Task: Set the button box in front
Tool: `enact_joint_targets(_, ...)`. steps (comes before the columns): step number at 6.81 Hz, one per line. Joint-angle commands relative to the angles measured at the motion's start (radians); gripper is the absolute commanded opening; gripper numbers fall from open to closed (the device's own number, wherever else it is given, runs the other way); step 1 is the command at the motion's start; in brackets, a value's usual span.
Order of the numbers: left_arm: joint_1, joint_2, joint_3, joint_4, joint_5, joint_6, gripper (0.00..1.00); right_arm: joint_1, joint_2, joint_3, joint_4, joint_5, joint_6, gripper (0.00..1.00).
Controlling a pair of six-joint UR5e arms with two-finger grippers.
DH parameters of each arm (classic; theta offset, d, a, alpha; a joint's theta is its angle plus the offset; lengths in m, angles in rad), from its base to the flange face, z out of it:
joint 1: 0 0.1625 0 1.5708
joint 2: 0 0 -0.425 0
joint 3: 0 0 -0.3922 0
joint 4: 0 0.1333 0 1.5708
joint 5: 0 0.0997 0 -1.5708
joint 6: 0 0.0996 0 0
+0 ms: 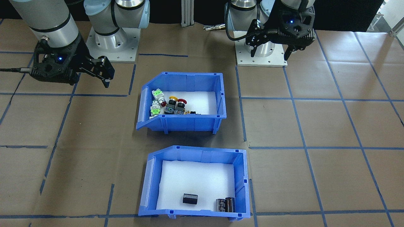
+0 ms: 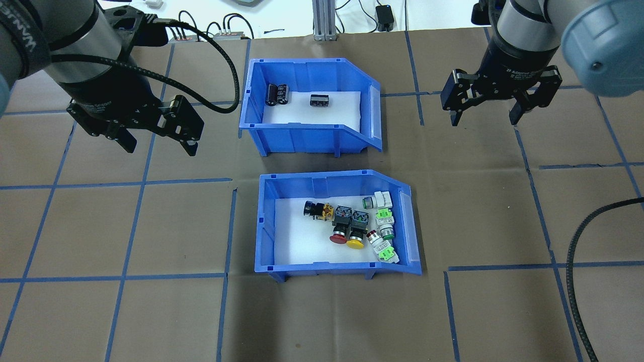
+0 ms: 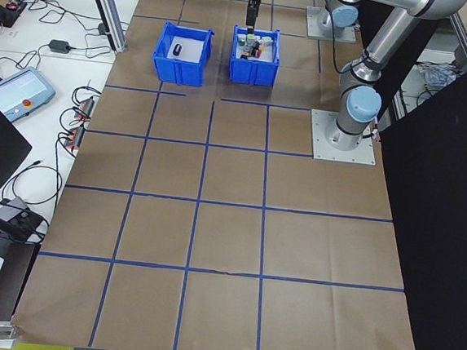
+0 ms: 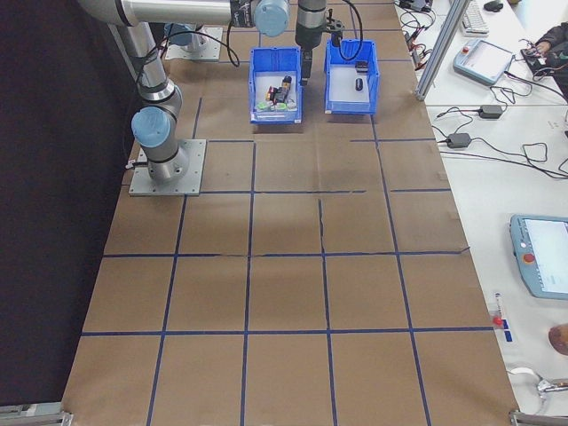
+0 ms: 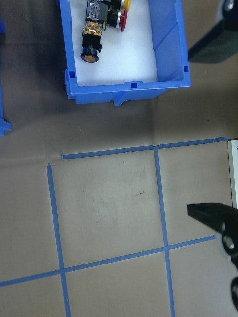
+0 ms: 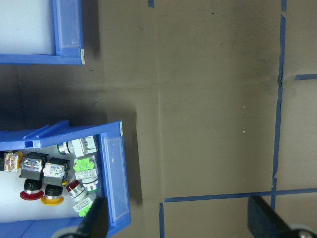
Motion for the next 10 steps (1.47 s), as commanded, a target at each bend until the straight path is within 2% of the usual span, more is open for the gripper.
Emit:
enact_joint_targets(1,-0.002,0.033,-0.047,0.004,0.005,-0.26,1.0,-0.001,0.04,-0.018,-0.011,0.001,-0.016,1.0)
enact_joint_targets(3,-0.002,0.034,-0.098,0.056,-0.005,-0.556,1.0,0.007,0.103,-0.108,-0.008,0.009,-0.042,1.0)
enact_joint_targets(4,-0.002,0.037,-0.115,0.065,-0.004,-0.688,1.0,0.019,0.144,-0.154,-0.009,0.013,-0.133,1.0)
enact_joint_targets(5,-0.002,0.037,-0.133,0.067,-0.005,-0.816,1.0,0.025,0.181,-0.206,-0.008,0.051,-0.281,1.0)
enact_joint_targets(7,-0.014,0.066,-0.217,0.08,-0.011,-1.166,1.0,0.069,0.27,-0.27,-0.025,0.056,-0.49,1.0)
enact_joint_targets(8,-0.014,0.089,-0.289,0.138,-0.06,-1.328,1.0,0.114,0.33,-0.318,-0.067,0.046,-0.573,1.0)
enact_joint_targets(9,-0.028,0.098,-0.355,0.218,-0.083,-1.434,1.0,0.177,0.386,-0.376,-0.069,0.034,-0.638,1.0)
enact_joint_targets(10,-0.081,0.092,-0.371,0.269,-0.091,-1.552,1.0,0.218,0.429,-0.421,-0.063,0.032,-0.713,1.0)
